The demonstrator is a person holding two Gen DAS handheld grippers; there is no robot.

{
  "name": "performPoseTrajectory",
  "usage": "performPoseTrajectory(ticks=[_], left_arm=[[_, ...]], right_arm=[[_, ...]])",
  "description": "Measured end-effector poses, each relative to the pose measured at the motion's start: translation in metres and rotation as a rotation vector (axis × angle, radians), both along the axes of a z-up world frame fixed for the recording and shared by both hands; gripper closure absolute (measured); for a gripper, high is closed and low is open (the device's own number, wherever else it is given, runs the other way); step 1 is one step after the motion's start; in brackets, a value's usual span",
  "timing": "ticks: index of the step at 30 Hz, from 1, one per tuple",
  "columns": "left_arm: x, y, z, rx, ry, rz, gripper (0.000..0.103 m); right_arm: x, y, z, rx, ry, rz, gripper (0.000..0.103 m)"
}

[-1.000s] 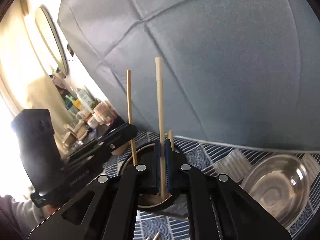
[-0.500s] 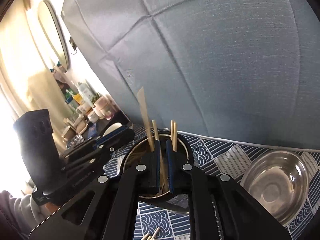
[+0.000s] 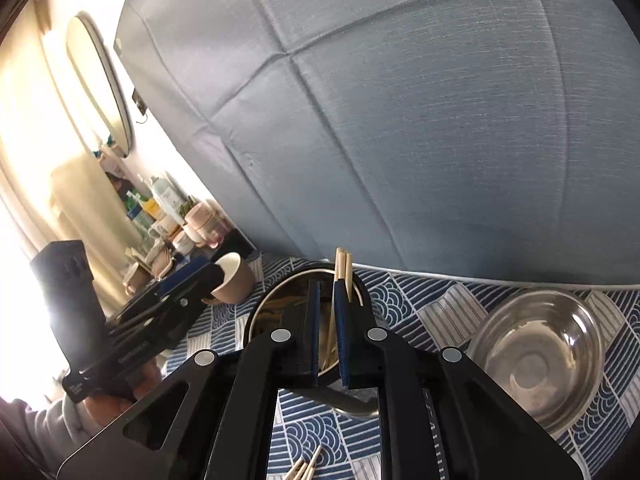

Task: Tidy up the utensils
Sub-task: 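Open the left tool into the holder while the right tool releases its chopstick there, then withdraw both open tools from the holder back toward the chopsticks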

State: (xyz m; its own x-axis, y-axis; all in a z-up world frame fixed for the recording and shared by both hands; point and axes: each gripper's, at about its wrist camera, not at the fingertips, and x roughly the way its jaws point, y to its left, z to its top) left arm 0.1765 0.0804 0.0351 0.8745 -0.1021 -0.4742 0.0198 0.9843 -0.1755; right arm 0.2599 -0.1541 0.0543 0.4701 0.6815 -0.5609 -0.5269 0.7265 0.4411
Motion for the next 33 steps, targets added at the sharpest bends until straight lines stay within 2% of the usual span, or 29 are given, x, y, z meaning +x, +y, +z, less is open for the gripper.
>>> performPoseTrajectory(ticks=[1,3,13,18,22,28,33], left_arm=[[-0.001,0.002,0.000,0.002,0.003,0.002,0.041],[-0.004,0.006,-0.003,0.017,0.022,0.014,0.038],[-0.023,0.008,-0.018,0.049,0.170,0.009,0.024],[-0.032,0.009,-0.032,0.054,0.223,0.017,0.013],[-0.038,0.009,-0.048,0.036,0.301,0.009,0.008],[-0.053,0.002,-0.072,0.055,0.384,-0.021,0.006],[-0.068,-0.011,-0.095,0.118,0.464,-0.081,0.006]], right_arm=[[-0.002,0.000,0.001,-0.005,0.001,-0.002,0.092],[-0.007,-0.001,0.002,-0.018,-0.002,-0.008,0.076],[-0.033,-0.005,0.002,-0.081,-0.001,-0.015,0.059],[-0.045,-0.010,-0.009,-0.133,0.018,-0.024,0.044],[-0.055,-0.014,-0.026,-0.178,0.061,-0.033,0.034],[-0.071,-0.018,-0.060,-0.226,0.160,-0.032,0.029],[-0.088,-0.015,-0.087,-0.292,0.221,-0.012,0.029]])
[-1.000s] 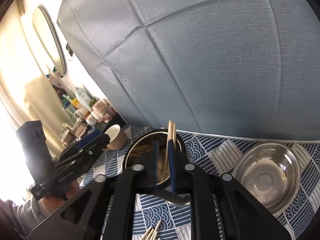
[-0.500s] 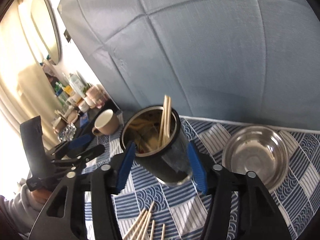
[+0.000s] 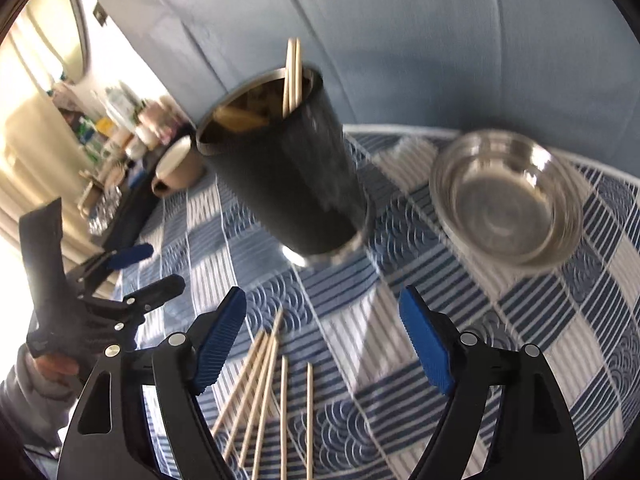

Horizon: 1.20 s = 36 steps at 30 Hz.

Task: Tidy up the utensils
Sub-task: 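Withdraw both open tools from the holder back toward the chopsticks, then close the right tool on a wooden chopstick while the left tool grasps another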

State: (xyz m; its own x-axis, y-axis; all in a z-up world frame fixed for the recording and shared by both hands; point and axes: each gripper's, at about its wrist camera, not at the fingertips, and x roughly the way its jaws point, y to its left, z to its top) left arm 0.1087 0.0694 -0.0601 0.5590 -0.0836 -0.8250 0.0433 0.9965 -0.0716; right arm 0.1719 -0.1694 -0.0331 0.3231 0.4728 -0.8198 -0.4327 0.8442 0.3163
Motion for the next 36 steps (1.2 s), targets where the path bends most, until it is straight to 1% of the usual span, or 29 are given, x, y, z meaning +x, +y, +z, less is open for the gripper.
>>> performPoseTrajectory(ticks=[1,4,8,12,17,21,28,34,36], left_arm=[[-0.004,-0.003,-0.007,0.013,0.028,-0.013,0.006],[-0.013,-0.006,-0.020,0.029,0.073,-0.031,0.006],[-0.024,-0.010,-0.034,0.007,0.130,-0.052,0.006],[-0.035,-0.017,-0.044,0.022,0.162,-0.077,0.006],[-0.047,-0.026,-0.056,0.029,0.200,-0.103,0.006],[-0.053,-0.036,-0.063,0.057,0.218,-0.140,0.006],[-0.055,-0.046,-0.074,0.102,0.248,-0.165,0.006],[-0.055,-0.048,-0.080,0.105,0.268,-0.170,0.006],[-0.055,-0.050,-0.081,0.136,0.263,-0.189,0.005]], right_arm=[[-0.003,0.001,-0.004,-0.011,0.009,0.009,0.029],[-0.013,0.004,-0.016,-0.048,0.031,0.036,0.029],[-0.029,0.010,-0.032,-0.109,0.052,0.081,0.029],[-0.044,0.010,-0.045,-0.132,0.084,0.107,0.029],[-0.063,0.011,-0.060,-0.194,0.114,0.130,0.029],[-0.075,0.009,-0.071,-0.228,0.145,0.139,0.029],[-0.084,0.013,-0.078,-0.278,0.146,0.162,0.029],[-0.086,0.019,-0.086,-0.363,0.151,0.173,0.029],[-0.087,0.021,-0.088,-0.398,0.151,0.177,0.030]])
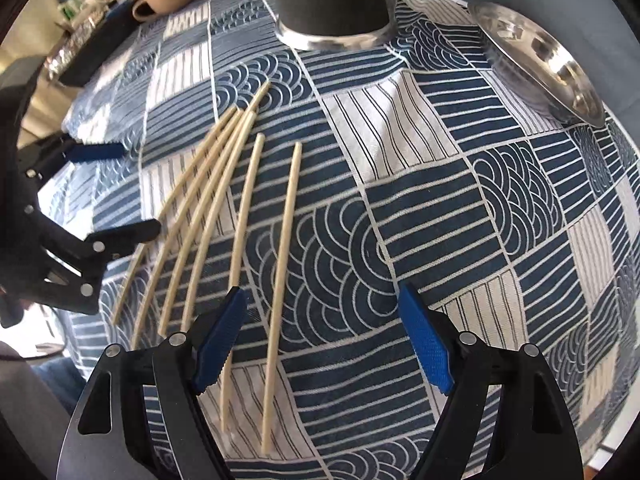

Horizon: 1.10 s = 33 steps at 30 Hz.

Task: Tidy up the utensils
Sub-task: 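Close the right tool on a wooden chopstick while the left tool grasps another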

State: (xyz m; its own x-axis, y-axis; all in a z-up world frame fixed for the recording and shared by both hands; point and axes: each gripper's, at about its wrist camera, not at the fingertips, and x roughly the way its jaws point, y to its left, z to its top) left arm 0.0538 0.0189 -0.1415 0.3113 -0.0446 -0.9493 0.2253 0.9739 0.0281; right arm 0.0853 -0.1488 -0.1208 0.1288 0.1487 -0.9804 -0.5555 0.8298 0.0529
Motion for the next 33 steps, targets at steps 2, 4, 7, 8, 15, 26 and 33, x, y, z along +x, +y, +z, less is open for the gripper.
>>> performPoseTrajectory(ticks=[2,4,7,8,15,26,33], left_arm=[[0.002,0.002,-0.001,-0.009,0.012,0.009,0.005],[0.003,0.001,-0.001,-0.005,0.018,0.003,0.005],[0.004,0.001,0.000,-0.007,0.022,-0.006,0.007],[0.005,0.002,0.000,-0.006,0.028,-0.010,0.008],[0.004,0.005,0.010,-0.006,0.065,-0.039,0.055],[0.005,0.037,0.011,-0.129,0.143,0.057,0.099],[0.001,0.051,0.017,-0.140,0.150,0.093,0.099]], right_arm=[[-0.001,0.004,-0.001,-0.045,-0.012,0.015,0.034],[-0.002,0.006,-0.001,-0.051,-0.006,0.013,0.038],[-0.002,0.005,0.002,-0.051,-0.009,0.015,0.048],[-0.003,0.004,0.003,-0.050,-0.009,0.018,0.055],[-0.001,-0.005,0.007,-0.049,-0.008,0.070,0.093],[0.004,-0.011,0.009,-0.022,0.043,0.045,0.099],[0.015,-0.037,0.032,0.074,0.041,-0.021,0.099]])
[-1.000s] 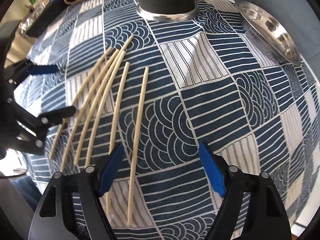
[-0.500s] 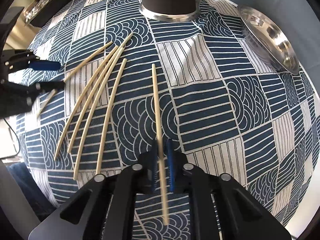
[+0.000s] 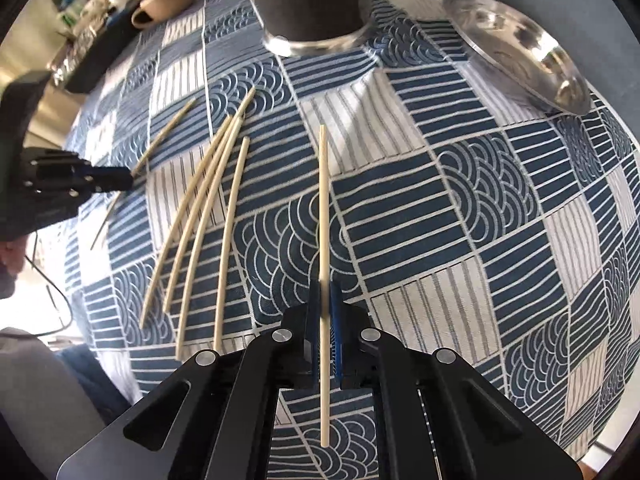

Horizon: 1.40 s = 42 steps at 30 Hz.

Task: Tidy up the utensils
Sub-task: 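Close the right tool on a wooden chopstick while the left tool grasps another, then lift the left tool's chopstick over the black holder while the right tool carries its chopstick there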

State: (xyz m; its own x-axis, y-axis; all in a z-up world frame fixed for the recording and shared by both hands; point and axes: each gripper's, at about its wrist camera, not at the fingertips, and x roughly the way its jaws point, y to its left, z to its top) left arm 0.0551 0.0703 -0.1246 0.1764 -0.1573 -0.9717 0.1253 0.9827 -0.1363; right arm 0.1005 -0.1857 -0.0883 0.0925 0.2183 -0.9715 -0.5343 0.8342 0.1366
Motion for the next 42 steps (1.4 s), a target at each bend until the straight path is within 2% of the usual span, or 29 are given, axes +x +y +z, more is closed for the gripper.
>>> performPoseTrajectory(ticks=[2,5,10,12,27,34,42], left_arm=[[0.002,0.004,0.005,-0.001,-0.008,0.009,0.099],[0.010,0.016,0.014,-0.051,-0.002,0.048,0.099],[0.022,0.021,0.035,-0.030,-0.029,0.046,0.099],[0.025,0.021,0.047,-0.025,-0.054,0.041,0.099],[0.085,-0.004,0.145,-0.005,-0.295,0.026,0.099],[0.111,-0.014,0.178,-0.013,-0.371,0.010,0.099],[0.140,-0.027,0.200,-0.025,-0.455,-0.017,0.098]], right_arm=[[0.004,-0.007,0.010,0.019,-0.011,-0.012,0.099],[0.009,-0.012,0.025,0.050,-0.032,-0.026,0.099],[0.020,-0.004,0.049,0.163,-0.060,-0.018,0.099],[0.026,-0.001,0.061,0.200,-0.084,-0.013,0.099],[0.074,0.055,0.133,0.299,-0.266,0.060,0.098],[0.095,0.061,0.161,0.341,-0.332,0.049,0.098],[0.123,0.066,0.178,0.386,-0.382,0.028,0.098]])
